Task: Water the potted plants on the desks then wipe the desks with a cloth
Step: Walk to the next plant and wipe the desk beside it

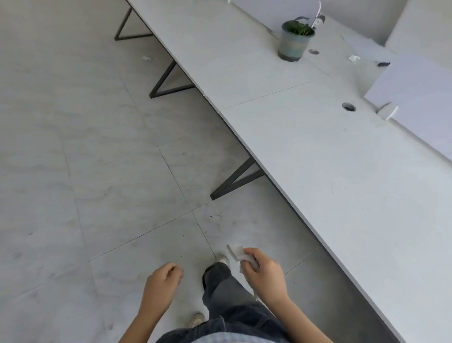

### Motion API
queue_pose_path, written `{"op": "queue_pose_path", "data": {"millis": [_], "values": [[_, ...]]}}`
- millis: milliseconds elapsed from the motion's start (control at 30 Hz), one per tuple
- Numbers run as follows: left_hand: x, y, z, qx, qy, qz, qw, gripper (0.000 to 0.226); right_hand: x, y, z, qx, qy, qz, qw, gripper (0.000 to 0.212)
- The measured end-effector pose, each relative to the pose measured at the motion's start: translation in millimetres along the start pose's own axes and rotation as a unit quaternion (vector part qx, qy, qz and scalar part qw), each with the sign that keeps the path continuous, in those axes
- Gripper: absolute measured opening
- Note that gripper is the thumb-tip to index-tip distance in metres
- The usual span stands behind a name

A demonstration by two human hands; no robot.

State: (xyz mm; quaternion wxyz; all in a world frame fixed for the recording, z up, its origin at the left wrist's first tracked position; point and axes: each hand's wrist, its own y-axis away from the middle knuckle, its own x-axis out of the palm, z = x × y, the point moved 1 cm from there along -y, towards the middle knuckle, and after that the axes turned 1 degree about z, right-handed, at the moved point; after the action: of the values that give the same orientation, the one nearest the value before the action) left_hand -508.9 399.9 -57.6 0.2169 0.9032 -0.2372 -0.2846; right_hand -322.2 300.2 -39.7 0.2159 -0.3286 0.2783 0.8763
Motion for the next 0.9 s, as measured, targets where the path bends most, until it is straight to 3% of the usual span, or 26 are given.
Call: {"op": "queue_pose_path", "data": {"millis": [367,567,767,900], "values": [[-16.9,-118.9,-114.6,0.067,0.001,-0.039,0.997,0.027,-50.5,-168.0,72.7,-0.079,-0.053,-0.047,0.994,0.029],[-23.3,-152.3,-114.2,0.027,-0.027,-0.017,0.999,0.025,-36.0,-204.3,82.5,-0.067,-0.031,0.038,0.997,0.03],[-80.5,-224.1,-116.2,-0.062,0.074,-0.131,0.987,0.022,-26.5,-263.8,115.9,-0.047,-0.031,0.034,0.998,0.032],[-107.4,-292.4,-146.7,-0.028,0.05,-0.078,0.995,0.02,-12.2,-311.8,146.3,-0.009,-0.034,0.012,0.999,0.03]]}}
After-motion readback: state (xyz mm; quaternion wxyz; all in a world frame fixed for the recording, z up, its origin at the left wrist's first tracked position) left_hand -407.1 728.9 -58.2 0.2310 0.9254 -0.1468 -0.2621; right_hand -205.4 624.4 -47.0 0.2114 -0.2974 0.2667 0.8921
